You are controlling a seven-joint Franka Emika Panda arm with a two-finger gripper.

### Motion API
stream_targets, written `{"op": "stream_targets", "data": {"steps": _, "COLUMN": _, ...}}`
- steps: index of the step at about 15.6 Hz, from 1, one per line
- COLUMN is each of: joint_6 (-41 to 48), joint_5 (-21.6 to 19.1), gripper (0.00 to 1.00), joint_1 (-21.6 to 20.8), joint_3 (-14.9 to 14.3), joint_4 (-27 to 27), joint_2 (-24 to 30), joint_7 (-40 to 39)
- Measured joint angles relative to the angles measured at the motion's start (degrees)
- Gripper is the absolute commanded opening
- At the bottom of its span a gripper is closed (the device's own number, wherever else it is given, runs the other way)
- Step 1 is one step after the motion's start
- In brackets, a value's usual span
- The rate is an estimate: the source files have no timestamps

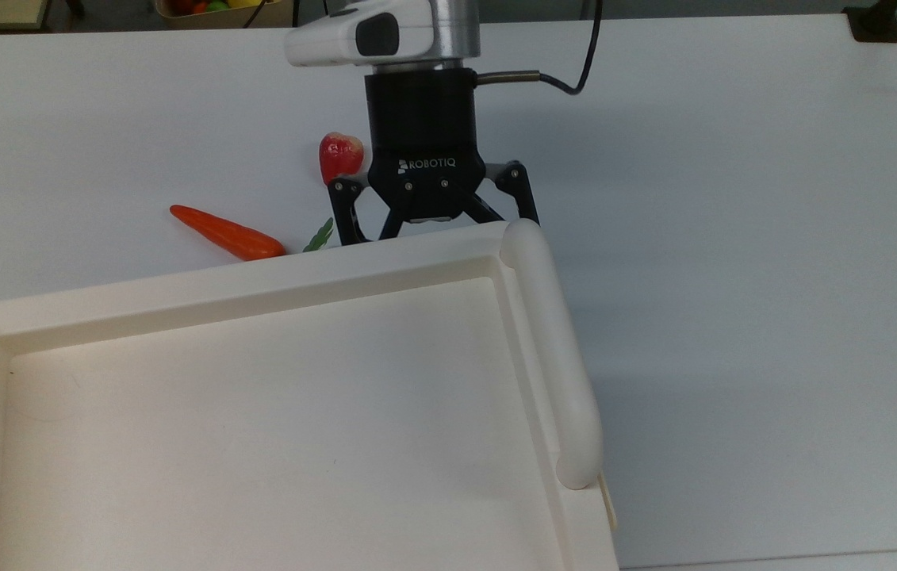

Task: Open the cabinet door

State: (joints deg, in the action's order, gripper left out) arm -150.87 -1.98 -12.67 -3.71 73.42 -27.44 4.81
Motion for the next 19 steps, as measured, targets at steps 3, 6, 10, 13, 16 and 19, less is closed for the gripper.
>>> {"op": "stream_targets", "data": {"steps": 3, "joint_6": -0.6, "joint_5": 0.7, "gripper": 0.0, "joint_1": 0.0, "joint_3": -0.4, "joint_4": -0.2, "joint_2": 0.0, "joint_7": 1.6}}
{"op": "stream_targets", "data": {"steps": 6, "joint_6": -0.6, "joint_5": 0.7, "gripper": 0.0, "joint_1": -0.2, "joint_3": -0.5, "joint_4": -0.5, "joint_2": 0.0, "joint_7": 2.2}}
{"op": "stream_targets", "data": {"steps": 10, "joint_6": -0.6, "joint_5": 0.7, "gripper": 0.0, "joint_1": -0.3, "joint_3": -0.5, "joint_4": -0.6, "joint_2": 0.1, "joint_7": 2.3}}
{"op": "stream_targets", "data": {"steps": 13, "joint_6": -0.6, "joint_5": 0.7, "gripper": 0.0, "joint_1": -0.3, "joint_3": -0.5, "joint_4": -0.3, "joint_2": 0.2, "joint_7": 2.3}}
{"op": "stream_targets", "data": {"steps": 16, "joint_6": -0.6, "joint_5": 0.7, "gripper": 0.0, "joint_1": -0.3, "joint_3": -0.5, "joint_4": 0.8, "joint_2": 1.0, "joint_7": 2.3}}
{"op": "stream_targets", "data": {"steps": 19, "joint_6": -0.6, "joint_5": 0.3, "gripper": 0.0, "joint_1": -0.4, "joint_3": -0.4, "joint_4": 3.3, "joint_2": 2.7, "joint_7": 2.4}}
